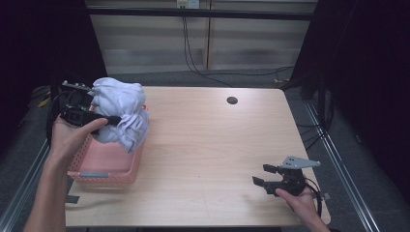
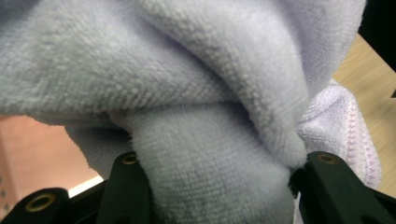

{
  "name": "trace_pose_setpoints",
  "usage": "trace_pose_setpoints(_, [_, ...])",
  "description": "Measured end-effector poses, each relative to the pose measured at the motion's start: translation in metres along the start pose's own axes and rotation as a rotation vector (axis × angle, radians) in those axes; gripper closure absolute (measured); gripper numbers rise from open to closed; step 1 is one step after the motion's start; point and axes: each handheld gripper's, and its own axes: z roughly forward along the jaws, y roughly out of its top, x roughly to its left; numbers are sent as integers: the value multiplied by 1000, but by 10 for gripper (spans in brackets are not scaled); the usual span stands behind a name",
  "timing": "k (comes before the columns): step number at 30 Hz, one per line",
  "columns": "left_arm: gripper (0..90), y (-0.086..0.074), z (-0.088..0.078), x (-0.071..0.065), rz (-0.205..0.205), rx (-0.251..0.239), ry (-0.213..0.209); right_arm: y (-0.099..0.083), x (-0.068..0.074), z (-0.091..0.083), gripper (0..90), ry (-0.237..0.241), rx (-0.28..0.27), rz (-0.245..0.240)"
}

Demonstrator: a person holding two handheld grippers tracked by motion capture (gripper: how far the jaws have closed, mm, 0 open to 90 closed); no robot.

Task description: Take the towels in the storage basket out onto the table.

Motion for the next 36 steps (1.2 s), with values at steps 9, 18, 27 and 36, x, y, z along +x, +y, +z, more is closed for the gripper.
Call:
trace_pose_setpoints(9, [527,20,10,-23,49,-26,-3,1,-1,-1,305,2,0,-4])
trace_pose_setpoints(18, [526,31,39,-57,124,-14,-59,1,-3,-3,305,0,-7,-1])
trace_pose_setpoints(27, [511,30,81,-94,193,14,-116,1,-4,-4,305,-2,-7,1])
trace_pose_setpoints(36, [505,24,124,-128,204,33,-204,1,-5,-4,305,0,-8,-3])
